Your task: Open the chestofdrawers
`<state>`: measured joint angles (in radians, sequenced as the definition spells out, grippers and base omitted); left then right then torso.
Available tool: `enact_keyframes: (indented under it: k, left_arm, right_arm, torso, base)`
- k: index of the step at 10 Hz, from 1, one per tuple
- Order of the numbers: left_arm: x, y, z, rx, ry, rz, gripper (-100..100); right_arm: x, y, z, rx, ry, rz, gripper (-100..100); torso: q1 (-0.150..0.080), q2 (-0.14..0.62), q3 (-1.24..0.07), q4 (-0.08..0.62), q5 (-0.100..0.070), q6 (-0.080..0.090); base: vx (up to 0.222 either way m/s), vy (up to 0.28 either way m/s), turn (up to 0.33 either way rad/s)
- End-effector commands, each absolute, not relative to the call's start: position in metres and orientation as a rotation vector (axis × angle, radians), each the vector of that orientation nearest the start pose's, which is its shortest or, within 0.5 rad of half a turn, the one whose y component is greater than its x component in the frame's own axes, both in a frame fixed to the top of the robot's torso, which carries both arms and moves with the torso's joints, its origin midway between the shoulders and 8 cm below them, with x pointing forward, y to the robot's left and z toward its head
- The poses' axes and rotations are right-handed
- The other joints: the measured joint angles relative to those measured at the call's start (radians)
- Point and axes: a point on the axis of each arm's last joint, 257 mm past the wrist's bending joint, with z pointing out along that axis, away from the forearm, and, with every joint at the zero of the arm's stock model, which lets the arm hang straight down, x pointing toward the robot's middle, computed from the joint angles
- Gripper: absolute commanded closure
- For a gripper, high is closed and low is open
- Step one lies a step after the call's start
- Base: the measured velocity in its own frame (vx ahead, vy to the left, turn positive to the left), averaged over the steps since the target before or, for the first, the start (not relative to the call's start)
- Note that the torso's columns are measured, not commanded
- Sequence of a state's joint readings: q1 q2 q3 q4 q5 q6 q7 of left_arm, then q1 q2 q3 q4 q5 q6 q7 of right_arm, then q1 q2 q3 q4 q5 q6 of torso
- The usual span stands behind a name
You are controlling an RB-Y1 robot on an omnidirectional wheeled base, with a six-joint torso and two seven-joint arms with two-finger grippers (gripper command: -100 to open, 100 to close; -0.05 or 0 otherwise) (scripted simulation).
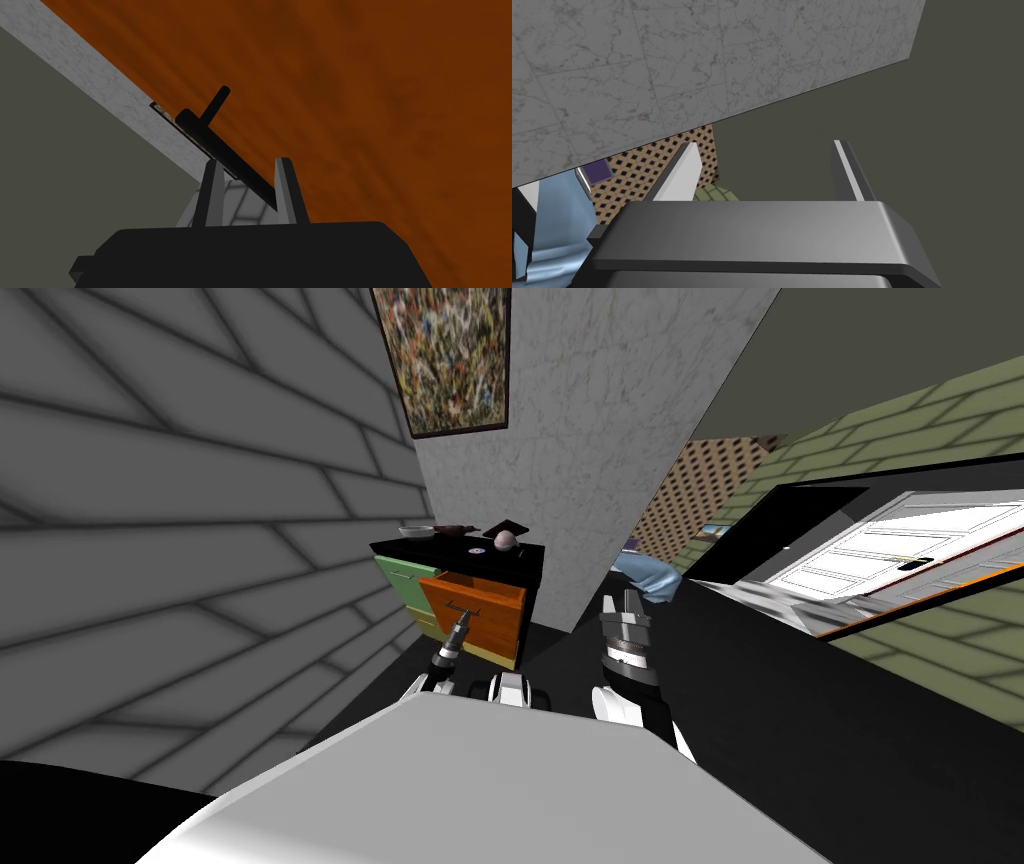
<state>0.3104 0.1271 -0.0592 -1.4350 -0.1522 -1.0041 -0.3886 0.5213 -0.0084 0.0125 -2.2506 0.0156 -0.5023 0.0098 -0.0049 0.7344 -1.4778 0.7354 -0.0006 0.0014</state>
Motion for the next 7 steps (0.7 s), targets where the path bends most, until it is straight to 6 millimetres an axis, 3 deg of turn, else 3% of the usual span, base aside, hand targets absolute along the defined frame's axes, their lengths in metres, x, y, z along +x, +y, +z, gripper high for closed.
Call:
enact_keyframes:
  k: [1, 2, 3, 5, 6, 7]
  left_arm:
    - [0.385, 0.241, -0.200, -0.339, 1.031, -1.025, 100]
    - [0.385, 0.242, -0.210, -0.353, 1.050, -1.019, 100]
    - [0.388, 0.257, -0.196, -0.317, 1.017, -1.054, 100]
    - [0.387, 0.262, -0.217, -0.349, 1.061, -1.038, 100]
    - [0.390, 0.278, -0.201, -0.312, 1.026, -1.070, 100]
    - [0.390, 0.281, -0.210, -0.325, 1.046, -1.061, 100]
  right_arm:
    - [0.348, -0.276, 0.005, 0.677, 0.662, 1.279, 0]
    - [0.348, -0.276, 0.005, 0.677, 0.662, 1.279, 0]
    - [0.348, -0.276, 0.005, 0.677, 0.662, 1.279, 0]
    - [0.348, -0.276, 0.005, 0.677, 0.662, 1.279, 0]
    - [0.348, -0.276, 0.005, 0.677, 0.662, 1.279, 0]
    - [0.348, -0.276, 0.005, 0.677, 0.662, 1.279, 0]
  torso:
    - [-0.003, 0.002, 0.001, 0.001, -0.001, 0.002]
    - [-0.004, 0.001, 0.001, 0.000, 0.000, 0.005]
    - [-0.002, -0.001, 0.001, -0.004, 0.003, 0.006]
    - [-0.006, 0.000, 0.001, -0.005, 0.002, 0.006]
    - [-0.004, -0.003, 0.000, -0.008, 0.005, 0.008]
    - [-0.005, -0.002, 0.000, -0.006, 0.003, 0.005]
  base:
    - [-0.026, -0.119, 0.055]
    - [0.005, -0.034, 0.006]
    - [-0.026, -0.110, 0.033]
    - [-0.016, -0.064, 0.037]
    - [-0.054, -0.086, 0.031]
    - [-0.043, -0.087, 0.061]
